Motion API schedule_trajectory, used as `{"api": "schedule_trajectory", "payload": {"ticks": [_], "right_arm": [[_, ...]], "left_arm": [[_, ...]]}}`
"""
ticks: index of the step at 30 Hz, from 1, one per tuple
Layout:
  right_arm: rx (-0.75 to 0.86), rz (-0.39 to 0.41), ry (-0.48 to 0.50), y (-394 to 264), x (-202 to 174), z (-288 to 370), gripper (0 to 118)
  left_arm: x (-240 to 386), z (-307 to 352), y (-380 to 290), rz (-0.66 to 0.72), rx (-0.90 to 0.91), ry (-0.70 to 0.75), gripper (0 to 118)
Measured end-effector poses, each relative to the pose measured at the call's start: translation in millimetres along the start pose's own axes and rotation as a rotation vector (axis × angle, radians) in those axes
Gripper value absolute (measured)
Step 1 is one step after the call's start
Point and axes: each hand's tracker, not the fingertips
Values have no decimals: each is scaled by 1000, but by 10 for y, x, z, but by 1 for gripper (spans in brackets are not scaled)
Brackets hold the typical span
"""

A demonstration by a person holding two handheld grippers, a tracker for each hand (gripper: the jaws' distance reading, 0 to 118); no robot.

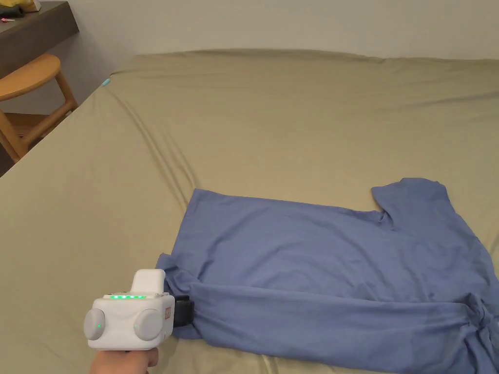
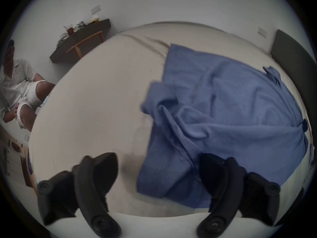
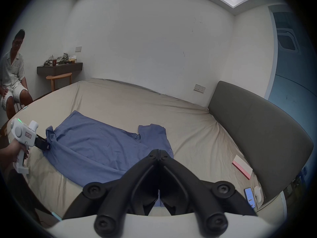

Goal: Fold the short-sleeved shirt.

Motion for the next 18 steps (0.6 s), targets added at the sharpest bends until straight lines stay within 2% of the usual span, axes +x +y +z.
{"api": "schedule_trajectory", "payload": {"ticks": [1,4,6,7,8,9,10,14,16,17,18], "right_arm": [[-2,2,-2,-5,3,9,0],[-8,4,-4,-2,23,-1,0],[-15,-1,-5,-8,39,-12,0],[-25,-8,0,-12,53,-40,0],[-36,-15,7,-19,65,-66,0],[-45,-21,13,-42,85,-88,0],[-61,-32,22,-63,111,-124,0],[-193,-117,88,-278,283,-371,0],[-293,-118,66,-501,343,-620,0],[-344,-109,59,-625,383,-749,13],[-405,-114,45,-769,411,-920,36]], "left_arm": [[-8,34,-17,52,40,5,90],[-46,165,-45,136,42,-60,54],[67,253,-71,33,74,-56,33],[139,286,-75,-7,85,-80,33],[210,284,-82,-37,92,-100,6],[269,313,-86,-91,85,-16,6],[290,355,-96,-114,107,-7,6],[244,732,-116,-30,225,-14,6],[265,962,-123,-28,294,-16,6],[292,1045,-124,-50,309,-21,6],[330,1134,-125,-76,322,-17,6]]}}
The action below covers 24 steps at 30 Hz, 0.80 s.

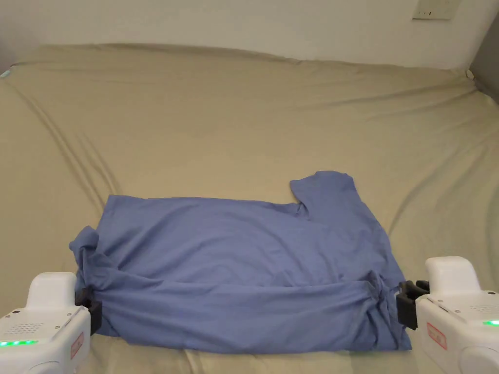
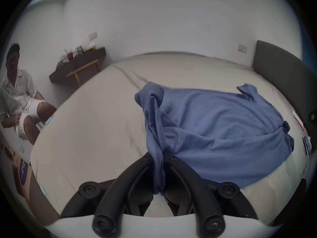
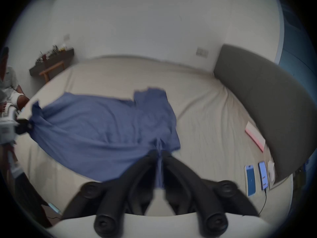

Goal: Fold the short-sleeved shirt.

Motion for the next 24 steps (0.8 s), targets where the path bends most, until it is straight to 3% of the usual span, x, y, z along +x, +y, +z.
{"api": "schedule_trajectory", "payload": {"ticks": [2,3,9,10,12,13,15,16,17,19,21,22,24], "right_arm": [[-126,-33,26,-99,76,-383,98],[-175,-47,39,-153,67,-539,107],[-362,-150,57,-371,43,-1216,107],[-368,-175,75,-369,33,-1215,105],[-333,-178,82,-337,12,-1163,85],[-315,-152,103,-310,-24,-1131,69],[-285,-84,110,-262,-149,-992,23],[-285,-50,142,-241,-200,-950,16],[-285,-47,177,-214,-235,-927,15],[-300,13,102,-199,-202,-969,15],[-303,-34,88,-157,-125,-848,14],[-293,-83,110,-126,-83,-760,14],[-267,-100,154,-109,50,-543,14]], "left_arm": [[11,2,-3,-17,18,3,6],[20,-12,6,-28,16,6,6],[3,-117,-28,-26,-30,17,6],[-61,-228,-75,-16,-53,19,6],[-129,-326,-124,-10,-85,20,6],[-156,-351,-143,-3,-96,18,6],[-178,-381,-143,9,-125,14,6],[-195,-412,-152,12,-137,12,6],[-214,-435,-154,17,-147,6,6],[-234,-421,-132,33,-156,-3,6],[-268,-366,-98,34,-152,-6,6],[-257,-272,-46,33,-144,-11,6],[-280,-149,8,33,-123,-20,6]]}}
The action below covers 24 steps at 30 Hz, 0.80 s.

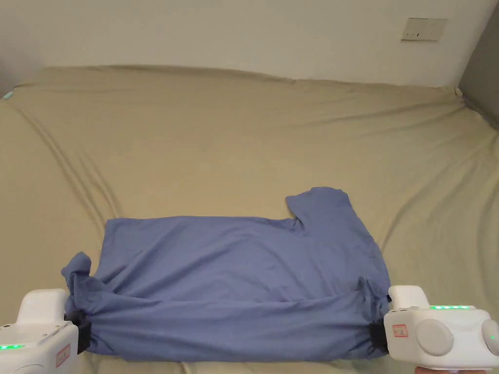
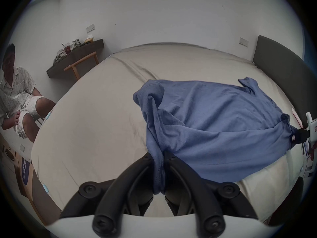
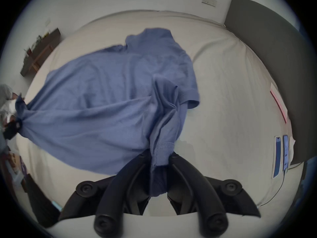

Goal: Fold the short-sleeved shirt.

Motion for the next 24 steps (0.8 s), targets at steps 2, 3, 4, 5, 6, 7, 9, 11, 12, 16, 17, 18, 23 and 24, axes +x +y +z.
{"api": "schedule_trajectory", "payload": {"ticks": [2,3,4,5,6,7,9,11,12,16,17,18,23,24], "right_arm": [[2,0,12,-67,46,236,14],[5,2,24,-122,68,358,14],[3,12,37,-179,90,432,14],[-12,35,52,-241,108,482,14],[-27,44,57,-325,131,523,14],[-45,36,61,-420,133,564,14],[-89,-3,68,-627,167,566,14],[-120,-25,71,-824,155,505,14],[-132,-30,71,-921,147,432,14],[-159,-33,25,-1138,139,130,14],[-161,-40,16,-1160,145,86,14],[-164,-44,13,-1182,151,37,14],[-175,-121,30,-1142,297,-2,37],[-183,-117,7,-1097,342,41,44]], "left_arm": [[-6,147,16,-8,4,-13,6],[-14,223,-1,-12,8,-8,6],[-38,291,-35,-14,10,1,6],[-68,343,-71,-17,2,5,6],[-125,370,-144,-18,-14,5,6],[-174,390,-226,-14,-32,-5,6],[-226,364,-388,-37,-110,-31,6],[-245,299,-550,-65,-176,-28,6],[-256,255,-637,-71,-209,-26,6],[-302,131,-848,-39,-249,-36,6],[-302,107,-862,-34,-256,-37,6],[-363,-8,-943,-28,-268,-36,6],[-356,57,-921,-19,-265,12,39],[-329,100,-899,-59,-266,110,48]]}}
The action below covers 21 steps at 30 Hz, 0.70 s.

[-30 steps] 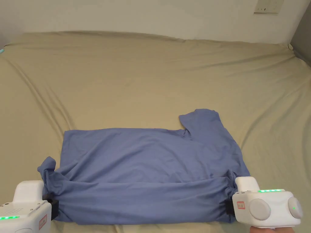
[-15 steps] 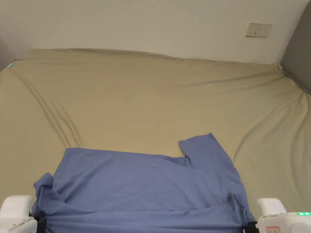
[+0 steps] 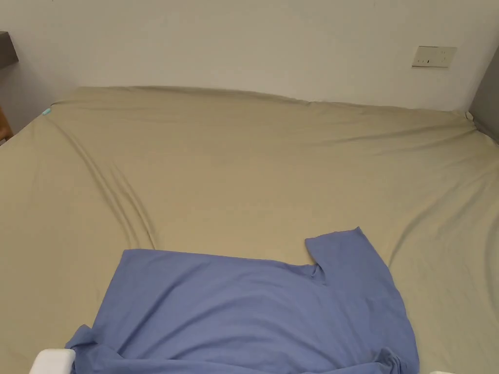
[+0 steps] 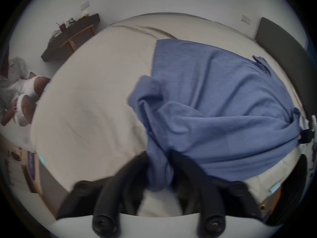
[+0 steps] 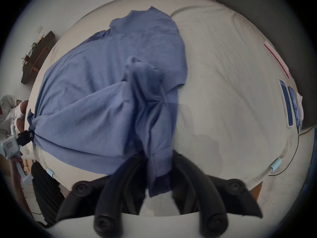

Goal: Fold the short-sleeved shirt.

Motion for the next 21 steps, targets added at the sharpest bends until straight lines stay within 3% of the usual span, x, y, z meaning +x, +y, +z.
{"api": "schedule_trajectory", "payload": {"ticks": [1,2,3,4,8,14,18,19,21], "right_arm": [[4,2,-66,39,42,55,44],[30,11,-143,83,88,114,75],[71,17,-167,122,97,238,96],[132,14,-164,169,136,389,105],[396,17,-161,403,22,1075,105],[840,145,-157,517,-732,2147,106],[1001,302,-155,472,-1264,2563,106],[1036,328,-180,473,-1345,2606,105],[1092,386,-196,419,-1542,2662,86]], "left_arm": [[26,36,21,-44,3,86,48],[42,192,50,-75,24,137,80],[29,277,73,-75,79,142,93],[-26,426,120,-50,135,120,96],[-86,940,380,25,372,61,96],[138,1862,769,56,774,-10,96],[385,2350,946,40,928,-52,95],[452,2434,979,31,949,-48,93],[583,2555,1014,13,981,-39,74]]}}
